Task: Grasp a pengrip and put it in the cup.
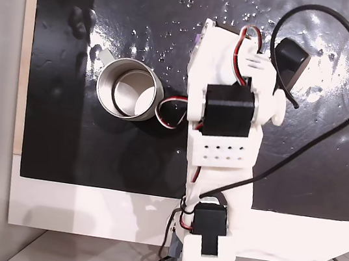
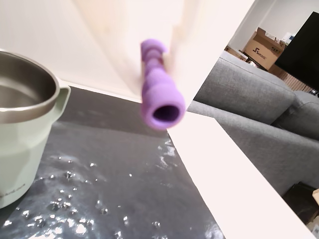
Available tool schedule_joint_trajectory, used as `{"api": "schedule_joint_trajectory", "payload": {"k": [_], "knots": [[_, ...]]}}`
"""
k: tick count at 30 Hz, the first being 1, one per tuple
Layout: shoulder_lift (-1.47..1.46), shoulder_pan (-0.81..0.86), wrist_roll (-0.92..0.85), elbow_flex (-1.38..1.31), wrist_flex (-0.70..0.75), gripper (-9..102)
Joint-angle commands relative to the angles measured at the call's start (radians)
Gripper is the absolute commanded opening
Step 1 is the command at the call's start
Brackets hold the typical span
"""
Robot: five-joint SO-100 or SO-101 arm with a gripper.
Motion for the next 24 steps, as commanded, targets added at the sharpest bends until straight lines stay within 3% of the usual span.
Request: {"api": "schedule_joint_trajectory", "payload": {"k": [1, 13, 24], "knots": [[0.087, -0.044, -0.037, 0.028, -0.003, 0], [0.172, -0.38, -0.144, 0.193, -0.028, 0], [0.14, -0.548, -0.212, 0.215, -0.034, 0]]}}
